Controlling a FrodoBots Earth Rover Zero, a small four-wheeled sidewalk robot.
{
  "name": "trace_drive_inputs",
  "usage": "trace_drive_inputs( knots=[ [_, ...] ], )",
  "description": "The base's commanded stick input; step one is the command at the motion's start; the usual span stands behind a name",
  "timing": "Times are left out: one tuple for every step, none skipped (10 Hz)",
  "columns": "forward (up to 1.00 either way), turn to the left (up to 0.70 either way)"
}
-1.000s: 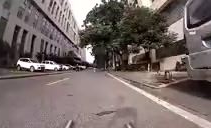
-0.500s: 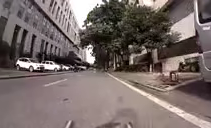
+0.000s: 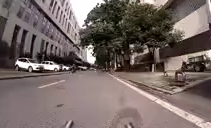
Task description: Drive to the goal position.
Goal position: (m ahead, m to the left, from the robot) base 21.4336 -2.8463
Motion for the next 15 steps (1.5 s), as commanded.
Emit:
trace_drive_inputs(
  knots=[
    [0.70, 0.00],
    [0.70, 0.00],
    [0.70, 0.00],
    [0.70, 0.00],
    [0.70, 0.00],
    [0.70, 0.00],
    [0.70, 0.00],
    [0.70, -0.02],
    [0.70, -0.01],
    [0.70, -0.01],
    [0.70, -0.01],
    [0.70, -0.04],
    [0.70, -0.04],
    [0.70, 0.00],
    [0.70, 0.00]
  ],
)
